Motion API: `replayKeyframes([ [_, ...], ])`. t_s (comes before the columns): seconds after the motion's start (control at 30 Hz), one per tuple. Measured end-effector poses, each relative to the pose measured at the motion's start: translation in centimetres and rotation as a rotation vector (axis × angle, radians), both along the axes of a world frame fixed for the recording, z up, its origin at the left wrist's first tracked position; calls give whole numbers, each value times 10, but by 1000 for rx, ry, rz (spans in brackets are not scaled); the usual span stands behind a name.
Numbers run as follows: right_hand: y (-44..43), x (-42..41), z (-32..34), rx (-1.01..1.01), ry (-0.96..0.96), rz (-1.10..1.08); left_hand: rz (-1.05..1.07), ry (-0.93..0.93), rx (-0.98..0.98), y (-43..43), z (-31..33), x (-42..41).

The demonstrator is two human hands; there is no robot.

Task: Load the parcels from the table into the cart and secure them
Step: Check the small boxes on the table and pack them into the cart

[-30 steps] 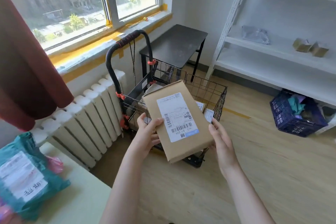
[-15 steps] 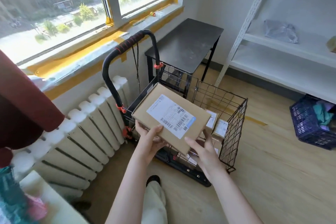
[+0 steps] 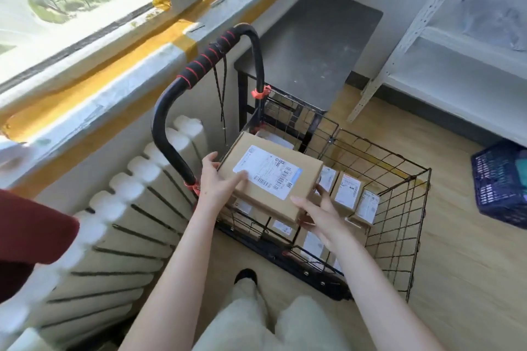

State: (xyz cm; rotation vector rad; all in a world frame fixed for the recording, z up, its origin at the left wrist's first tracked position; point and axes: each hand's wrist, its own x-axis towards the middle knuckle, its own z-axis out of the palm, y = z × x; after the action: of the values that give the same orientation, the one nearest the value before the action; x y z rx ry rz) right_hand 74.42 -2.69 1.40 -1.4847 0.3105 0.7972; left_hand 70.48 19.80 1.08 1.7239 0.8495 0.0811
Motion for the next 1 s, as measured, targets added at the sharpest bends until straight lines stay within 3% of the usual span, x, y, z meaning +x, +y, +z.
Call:
replayKeyframes([
  [0.13,11,23,-31,-10,150,35,-141,164,202,15,-24,18],
  [0.43,30,54,-143,-58,470,-22,-474,538,431,41,-111,64],
  [0.7,53,64,-234,-89,588,15,-649,791,422,46,-184,95],
  [1.0,81,75,-282,8,737,170,-714,1048,400,60,-225,124],
])
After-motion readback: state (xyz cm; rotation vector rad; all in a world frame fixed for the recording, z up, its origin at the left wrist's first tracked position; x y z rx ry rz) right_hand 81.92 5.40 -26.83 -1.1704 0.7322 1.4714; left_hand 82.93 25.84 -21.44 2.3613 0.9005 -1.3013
